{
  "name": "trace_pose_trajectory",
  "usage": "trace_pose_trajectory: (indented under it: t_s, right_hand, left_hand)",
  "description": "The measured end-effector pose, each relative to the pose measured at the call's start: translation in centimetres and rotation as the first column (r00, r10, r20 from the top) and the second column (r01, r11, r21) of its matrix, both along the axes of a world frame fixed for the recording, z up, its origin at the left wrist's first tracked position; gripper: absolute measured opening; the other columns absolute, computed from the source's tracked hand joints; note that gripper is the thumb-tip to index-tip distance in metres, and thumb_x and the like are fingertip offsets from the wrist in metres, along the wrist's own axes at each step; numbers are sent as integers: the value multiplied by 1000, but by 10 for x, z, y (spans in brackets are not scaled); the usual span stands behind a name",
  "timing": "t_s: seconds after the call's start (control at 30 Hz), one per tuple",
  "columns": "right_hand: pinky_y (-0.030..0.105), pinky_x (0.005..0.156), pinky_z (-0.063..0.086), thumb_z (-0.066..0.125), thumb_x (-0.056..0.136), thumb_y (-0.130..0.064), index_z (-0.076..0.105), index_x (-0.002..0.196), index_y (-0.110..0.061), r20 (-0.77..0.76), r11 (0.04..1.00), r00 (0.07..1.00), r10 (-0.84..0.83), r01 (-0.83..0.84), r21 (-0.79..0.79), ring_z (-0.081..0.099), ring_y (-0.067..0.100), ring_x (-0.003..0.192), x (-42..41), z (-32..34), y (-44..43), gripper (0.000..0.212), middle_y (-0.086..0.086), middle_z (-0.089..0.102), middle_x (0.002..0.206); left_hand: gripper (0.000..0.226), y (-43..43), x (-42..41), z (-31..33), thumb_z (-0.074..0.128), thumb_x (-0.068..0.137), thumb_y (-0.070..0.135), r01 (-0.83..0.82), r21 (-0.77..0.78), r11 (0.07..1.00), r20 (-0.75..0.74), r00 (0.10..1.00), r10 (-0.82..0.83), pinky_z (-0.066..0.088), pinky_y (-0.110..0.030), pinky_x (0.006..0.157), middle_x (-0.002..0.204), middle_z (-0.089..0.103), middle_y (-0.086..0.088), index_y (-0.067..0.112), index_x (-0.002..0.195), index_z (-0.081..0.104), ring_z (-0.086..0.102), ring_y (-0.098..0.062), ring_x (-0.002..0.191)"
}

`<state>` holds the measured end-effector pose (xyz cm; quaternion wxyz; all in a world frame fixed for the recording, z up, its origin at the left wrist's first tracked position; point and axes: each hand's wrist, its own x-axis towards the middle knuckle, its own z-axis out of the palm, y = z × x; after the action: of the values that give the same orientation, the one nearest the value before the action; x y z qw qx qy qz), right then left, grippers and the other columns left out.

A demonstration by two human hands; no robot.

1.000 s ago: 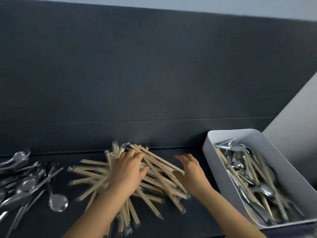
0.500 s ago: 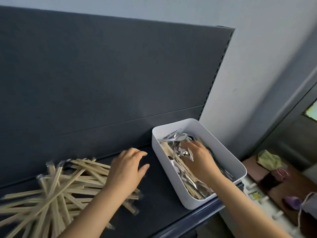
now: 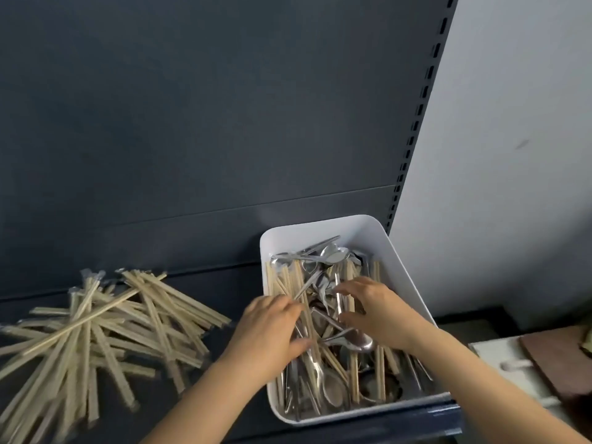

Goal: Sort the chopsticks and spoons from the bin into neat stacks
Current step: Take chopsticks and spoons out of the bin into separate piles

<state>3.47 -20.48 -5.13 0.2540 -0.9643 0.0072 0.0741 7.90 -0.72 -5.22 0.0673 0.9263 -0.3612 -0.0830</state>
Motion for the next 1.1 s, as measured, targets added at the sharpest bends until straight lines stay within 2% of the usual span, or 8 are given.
trace_pose_trajectory:
  t_s: [0.1, 0.27, 0.37, 0.5, 0.6, 0.73, 0.93, 1.1]
  right_hand:
    - [27, 100, 43, 61, 89, -26, 47, 136, -23, -3, 994, 994, 112, -112, 12, 53, 15, 115, 11, 1, -8, 49, -3, 47, 135]
    - [30, 103, 43, 54, 92, -17, 45, 137, -24, 47, 957, 956, 288, -287, -35, 53, 17, 117, 26, -6, -4, 46, -1, 48, 136]
    - [40, 103, 43, 49, 90, -8, 45, 136, -25, 55, 907, 910, 410, -401, -124, 47, 21, 122, 35, -17, 6, 50, 0, 48, 135]
    - [43, 105, 40, 51, 88, -5, 41, 139, -23, 6, 857, 882, 470, -455, -242, 41, 22, 127, 37, -26, 13, 55, 0, 43, 141]
    - [43, 107, 38, 48, 90, -7, 38, 140, -24, -29, 862, 902, 431, -421, -282, 39, 23, 130, 33, -26, 2, 53, 2, 39, 144]
    - [42, 107, 38, 44, 91, -7, 38, 141, -23, -68, 895, 941, 331, -336, -293, 37, 26, 131, 30, -20, -22, 52, 3, 34, 145]
    - [40, 105, 38, 45, 90, -8, 41, 139, -25, -84, 941, 976, 201, -216, -260, 39, 26, 129, 28, -14, -46, 52, 2, 41, 140]
    - [39, 101, 42, 46, 89, -9, 50, 131, -24, -79, 971, 992, 99, -114, -212, 48, 26, 122, 32, -14, -51, 45, 3, 49, 132]
  left_hand:
    - [73, -7, -5, -4, 54, 85, 58, -63, 136, 989, -20, 998, 66, 26, -33, 111, 142, 35, 6, 23, 144, 30, 32, -13, 131]
    - [75, -16, -5, -4, 54, 86, 55, -128, 194, 973, -13, 991, 133, 29, -36, 110, 147, 30, 4, 22, 146, 25, 28, -16, 135]
    - [75, -16, 2, -2, 53, 86, 56, -140, 234, 962, 29, 990, 137, 24, -38, 113, 149, 29, 3, 20, 146, 25, 25, -17, 137]
    - [76, -19, 20, 4, 56, 85, 54, -112, 300, 947, 28, 994, 109, 11, -43, 118, 148, 31, 0, 16, 145, 27, 24, -17, 139]
    - [82, -24, 28, 1, 63, 76, 60, -63, 380, 923, -27, 996, 79, 20, -43, 113, 139, 41, -1, 14, 139, 37, 35, -20, 131]
    - [81, -31, 31, -4, 72, 70, 56, -43, 405, 913, -51, 996, 69, 34, -40, 100, 129, 44, -3, 13, 132, 43, 43, -23, 119]
    - [45, -33, 42, -5, 76, 75, 31, -51, 333, 941, -68, 995, 78, 45, -37, 88, 114, 53, -3, 15, 112, 56, 56, -22, 99]
    - [39, -32, 51, 7, 75, 76, 35, -36, 329, 944, -153, 984, 91, 36, -42, 99, 111, 52, 1, 20, 111, 64, 54, -23, 99]
